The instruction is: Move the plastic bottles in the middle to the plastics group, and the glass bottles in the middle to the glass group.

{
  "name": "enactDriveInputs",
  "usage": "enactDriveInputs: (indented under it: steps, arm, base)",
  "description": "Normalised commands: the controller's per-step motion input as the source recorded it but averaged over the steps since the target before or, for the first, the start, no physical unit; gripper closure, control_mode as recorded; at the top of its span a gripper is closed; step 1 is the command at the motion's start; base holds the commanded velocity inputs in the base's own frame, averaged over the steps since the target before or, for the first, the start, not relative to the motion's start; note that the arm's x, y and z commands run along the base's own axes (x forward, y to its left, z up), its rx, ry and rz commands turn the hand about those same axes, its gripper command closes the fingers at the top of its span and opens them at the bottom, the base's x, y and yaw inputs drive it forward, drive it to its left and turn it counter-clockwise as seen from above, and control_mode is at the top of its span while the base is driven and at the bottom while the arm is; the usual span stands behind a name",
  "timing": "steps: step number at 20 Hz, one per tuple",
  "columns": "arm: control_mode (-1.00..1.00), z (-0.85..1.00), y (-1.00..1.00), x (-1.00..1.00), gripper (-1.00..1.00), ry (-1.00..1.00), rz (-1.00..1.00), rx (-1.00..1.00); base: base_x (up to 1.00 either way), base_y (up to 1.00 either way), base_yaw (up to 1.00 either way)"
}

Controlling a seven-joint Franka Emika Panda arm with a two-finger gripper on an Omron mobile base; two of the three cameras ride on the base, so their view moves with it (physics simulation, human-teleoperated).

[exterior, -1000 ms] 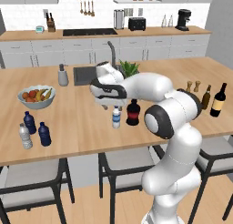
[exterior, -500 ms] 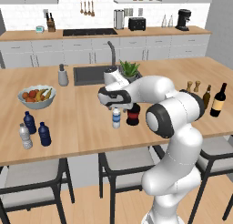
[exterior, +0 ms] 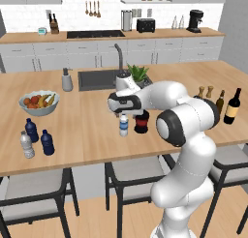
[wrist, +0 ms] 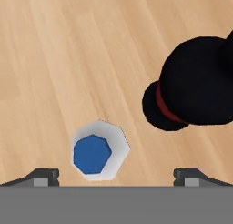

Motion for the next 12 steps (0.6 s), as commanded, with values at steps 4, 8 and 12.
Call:
enactDriveInputs:
  steps: [4, 8, 12]
  arm:
    - [-1.0, -0.04, 0.0, 0.09, -1.0, -0.03, 0.28, 0.0]
    - [-1.0, -0.01, 0.0, 0.0, -1.0, 0.0, 0.13, 0.0]
    - [-1.0, -0.21, 0.02, 0.0, -1.0, 0.0, 0.11, 0.0]
  base:
    - [0.0, 0.0, 0.0]
    - [0.0, 0.0, 0.0]
    - [0.0, 0.0, 0.0]
